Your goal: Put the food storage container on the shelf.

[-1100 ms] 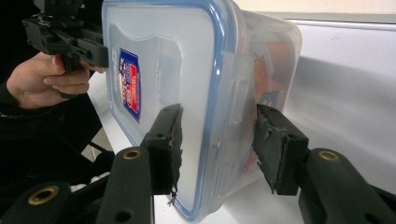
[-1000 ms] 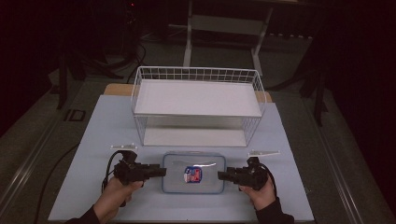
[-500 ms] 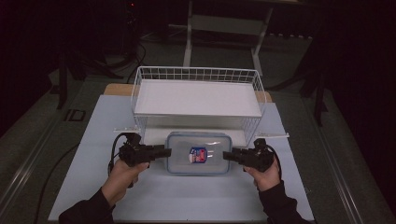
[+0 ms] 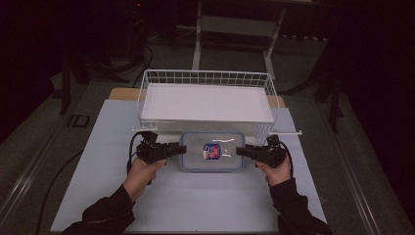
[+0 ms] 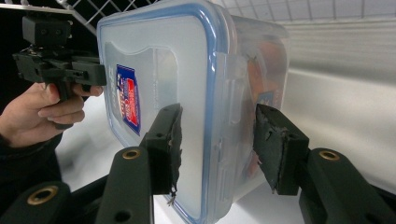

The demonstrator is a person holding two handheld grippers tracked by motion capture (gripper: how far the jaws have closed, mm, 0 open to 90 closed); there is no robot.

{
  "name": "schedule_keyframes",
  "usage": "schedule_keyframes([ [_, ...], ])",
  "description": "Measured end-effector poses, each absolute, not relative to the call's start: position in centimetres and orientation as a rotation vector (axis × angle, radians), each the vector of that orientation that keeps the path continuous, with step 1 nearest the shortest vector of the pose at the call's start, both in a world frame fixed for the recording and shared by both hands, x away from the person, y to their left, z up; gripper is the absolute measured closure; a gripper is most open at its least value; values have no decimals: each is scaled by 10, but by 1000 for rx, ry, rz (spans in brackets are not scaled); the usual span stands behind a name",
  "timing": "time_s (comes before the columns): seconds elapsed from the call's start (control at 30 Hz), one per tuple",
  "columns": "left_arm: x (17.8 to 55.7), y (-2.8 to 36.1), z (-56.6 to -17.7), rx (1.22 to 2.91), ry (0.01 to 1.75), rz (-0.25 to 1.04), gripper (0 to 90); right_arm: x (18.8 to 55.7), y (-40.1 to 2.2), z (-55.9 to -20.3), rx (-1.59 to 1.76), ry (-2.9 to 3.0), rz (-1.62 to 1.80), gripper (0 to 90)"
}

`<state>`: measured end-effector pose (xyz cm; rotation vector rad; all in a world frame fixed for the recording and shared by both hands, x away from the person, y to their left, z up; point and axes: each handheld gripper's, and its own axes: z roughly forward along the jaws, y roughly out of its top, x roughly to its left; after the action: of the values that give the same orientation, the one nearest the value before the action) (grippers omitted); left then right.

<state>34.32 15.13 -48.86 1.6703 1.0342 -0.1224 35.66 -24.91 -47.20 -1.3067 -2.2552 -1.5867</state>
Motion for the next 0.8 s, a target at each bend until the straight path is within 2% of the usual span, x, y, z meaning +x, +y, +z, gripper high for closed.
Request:
schedule_keyframes([
  [0.37,358,145,-508,1670,1060,-55,536,373,-247,-491,-1341,-2296,-1622,515],
  [0.8,363,147,-510,1633,1053,-21,533,381,-246,-499,-1335,-2274,-1651,502],
])
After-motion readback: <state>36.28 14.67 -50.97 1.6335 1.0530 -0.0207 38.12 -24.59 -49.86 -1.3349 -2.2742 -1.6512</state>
